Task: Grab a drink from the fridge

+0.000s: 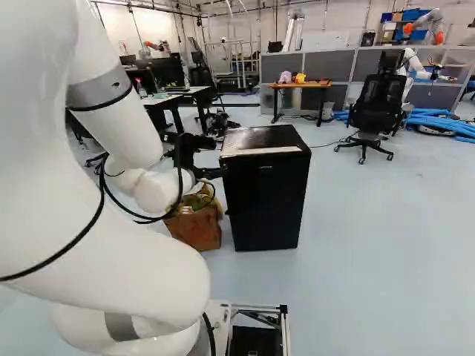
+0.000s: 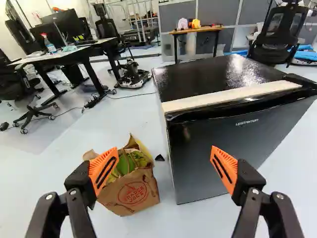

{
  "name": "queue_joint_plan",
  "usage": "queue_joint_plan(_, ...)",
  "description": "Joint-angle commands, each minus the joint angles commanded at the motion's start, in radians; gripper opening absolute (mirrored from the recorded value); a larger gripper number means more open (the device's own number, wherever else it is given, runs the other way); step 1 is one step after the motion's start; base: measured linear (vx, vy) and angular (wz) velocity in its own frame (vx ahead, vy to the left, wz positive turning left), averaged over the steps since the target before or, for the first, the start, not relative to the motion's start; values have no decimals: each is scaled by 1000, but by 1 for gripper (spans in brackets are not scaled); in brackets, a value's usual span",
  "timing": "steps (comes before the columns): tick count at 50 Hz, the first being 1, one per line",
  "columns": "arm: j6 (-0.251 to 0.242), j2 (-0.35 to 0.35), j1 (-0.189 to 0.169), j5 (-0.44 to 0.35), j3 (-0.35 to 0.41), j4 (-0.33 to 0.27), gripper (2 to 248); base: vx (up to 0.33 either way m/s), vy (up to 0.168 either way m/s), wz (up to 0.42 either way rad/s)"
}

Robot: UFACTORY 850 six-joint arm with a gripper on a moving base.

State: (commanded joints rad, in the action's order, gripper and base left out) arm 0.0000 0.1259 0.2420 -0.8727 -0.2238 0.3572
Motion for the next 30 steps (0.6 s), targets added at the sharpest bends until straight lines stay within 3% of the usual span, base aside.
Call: queue_joint_plan(30, 0, -38, 109, 0, -36, 241, 247, 0, 0, 0)
